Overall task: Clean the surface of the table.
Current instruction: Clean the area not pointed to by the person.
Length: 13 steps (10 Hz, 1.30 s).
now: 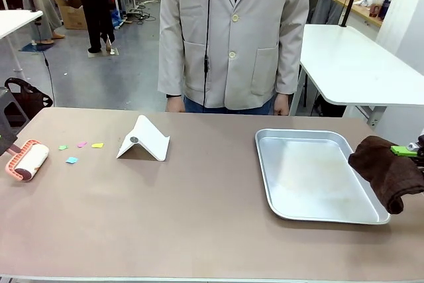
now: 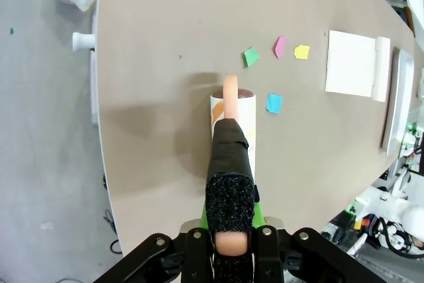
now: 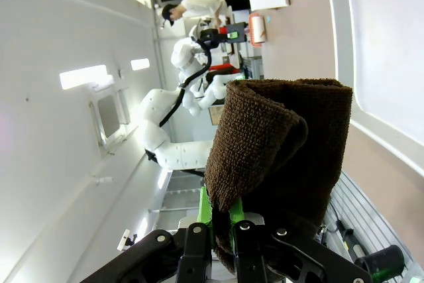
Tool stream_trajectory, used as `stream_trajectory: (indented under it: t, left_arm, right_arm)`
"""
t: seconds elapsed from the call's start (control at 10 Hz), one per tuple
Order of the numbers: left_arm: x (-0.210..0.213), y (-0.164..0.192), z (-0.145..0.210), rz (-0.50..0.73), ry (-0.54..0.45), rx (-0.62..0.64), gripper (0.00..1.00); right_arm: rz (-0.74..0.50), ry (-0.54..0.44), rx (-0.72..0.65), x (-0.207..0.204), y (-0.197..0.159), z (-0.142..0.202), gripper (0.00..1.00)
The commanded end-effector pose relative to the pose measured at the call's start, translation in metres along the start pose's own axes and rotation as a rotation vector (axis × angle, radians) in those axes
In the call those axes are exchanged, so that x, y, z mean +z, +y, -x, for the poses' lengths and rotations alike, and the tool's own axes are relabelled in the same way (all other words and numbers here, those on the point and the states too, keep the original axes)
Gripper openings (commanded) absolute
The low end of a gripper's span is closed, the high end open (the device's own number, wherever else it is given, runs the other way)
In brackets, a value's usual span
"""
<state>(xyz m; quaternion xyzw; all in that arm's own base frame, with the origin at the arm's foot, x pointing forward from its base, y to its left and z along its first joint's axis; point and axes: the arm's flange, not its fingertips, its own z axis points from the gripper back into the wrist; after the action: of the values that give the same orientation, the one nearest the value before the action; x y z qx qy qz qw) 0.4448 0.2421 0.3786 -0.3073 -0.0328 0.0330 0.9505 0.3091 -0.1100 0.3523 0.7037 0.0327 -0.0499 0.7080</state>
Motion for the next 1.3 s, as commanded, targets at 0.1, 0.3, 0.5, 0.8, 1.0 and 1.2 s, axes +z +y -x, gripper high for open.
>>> stream_trajectory:
  t: [0.1,0.3,0.5,0.8,1.0,1.2]
  left_arm:
    - [0.002,-0.010,0.004,-0.006,-0.073,0.024,0.06]
    - [0.014,-0.013,0.004,0.046,-0.113,0.015,0.06]
    - [0.013,-0.013,0.000,0.049,-0.108,0.021,0.06]
    - [-0.001,-0.015,-0.014,0.025,-0.137,0.071,0.06]
    - [-0.008,-0.017,-0.020,0.000,-0.157,0.083,0.06]
    - [-0.020,-0.018,-0.024,-0.020,-0.117,0.096,0.06]
  right_arm:
    - [-0.008,0.014,0.014,0.001,0.005,-0.001,0.11]
    - [-0.008,0.014,0.014,0.001,0.005,-0.001,0.11]
    - [-0.008,0.014,0.014,0.001,0.005,-0.001,0.11]
    - [-0.008,0.014,0.014,0.001,0.005,-0.001,0.11]
    - [-0.008,0.014,0.014,0.001,0.005,-0.001,0.11]
    - [-0.008,0.014,0.014,0.001,0.005,-0.001,0.11]
